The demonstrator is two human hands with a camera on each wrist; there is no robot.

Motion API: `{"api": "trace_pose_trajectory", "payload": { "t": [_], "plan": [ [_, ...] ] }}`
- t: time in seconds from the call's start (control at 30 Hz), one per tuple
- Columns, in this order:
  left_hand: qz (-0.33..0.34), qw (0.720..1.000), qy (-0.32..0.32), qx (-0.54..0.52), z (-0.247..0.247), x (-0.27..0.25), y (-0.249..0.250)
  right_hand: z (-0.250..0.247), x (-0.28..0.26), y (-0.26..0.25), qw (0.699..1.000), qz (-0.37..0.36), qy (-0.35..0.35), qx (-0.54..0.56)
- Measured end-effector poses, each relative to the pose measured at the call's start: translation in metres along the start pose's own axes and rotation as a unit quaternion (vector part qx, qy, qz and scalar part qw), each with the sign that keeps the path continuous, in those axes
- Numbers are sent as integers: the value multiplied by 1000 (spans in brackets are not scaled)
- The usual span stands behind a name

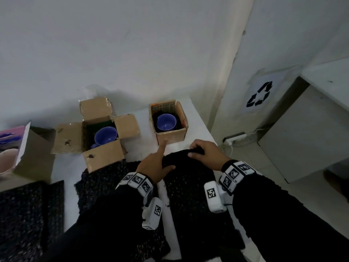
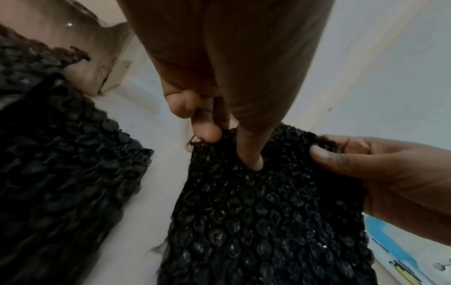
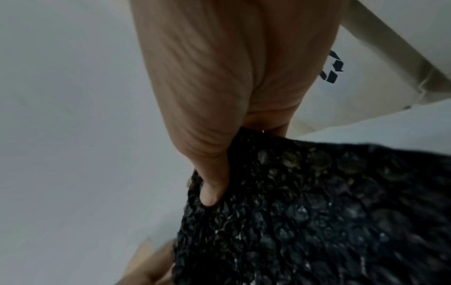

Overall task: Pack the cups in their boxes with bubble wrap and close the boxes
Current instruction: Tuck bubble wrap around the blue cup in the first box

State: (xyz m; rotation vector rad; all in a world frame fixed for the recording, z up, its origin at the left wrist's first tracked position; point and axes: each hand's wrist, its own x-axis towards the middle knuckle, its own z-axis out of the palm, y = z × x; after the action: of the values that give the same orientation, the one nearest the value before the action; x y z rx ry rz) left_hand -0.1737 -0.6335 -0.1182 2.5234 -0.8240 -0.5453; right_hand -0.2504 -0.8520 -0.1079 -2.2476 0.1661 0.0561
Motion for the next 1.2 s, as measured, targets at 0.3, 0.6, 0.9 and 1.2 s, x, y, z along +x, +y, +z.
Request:
{"api": "trace_pose_trajectory", "payload": {
  "t": [0.3,0.6,0.9,1.2],
  "plan": [
    [70,988,128,58,-103,19,16,-53,33,-91,982,-1,34,-183],
    [212,904,368,-45,-210,25,49,-102,65,-193,962,-129,224,-83],
    [255,893,370,0,-187,20,31,-73,66,-166,891,-229,357,-163],
    [73,960,188,192,-96,42,-11,-21,82,-68,923,-124,92,-353]
  ]
}}
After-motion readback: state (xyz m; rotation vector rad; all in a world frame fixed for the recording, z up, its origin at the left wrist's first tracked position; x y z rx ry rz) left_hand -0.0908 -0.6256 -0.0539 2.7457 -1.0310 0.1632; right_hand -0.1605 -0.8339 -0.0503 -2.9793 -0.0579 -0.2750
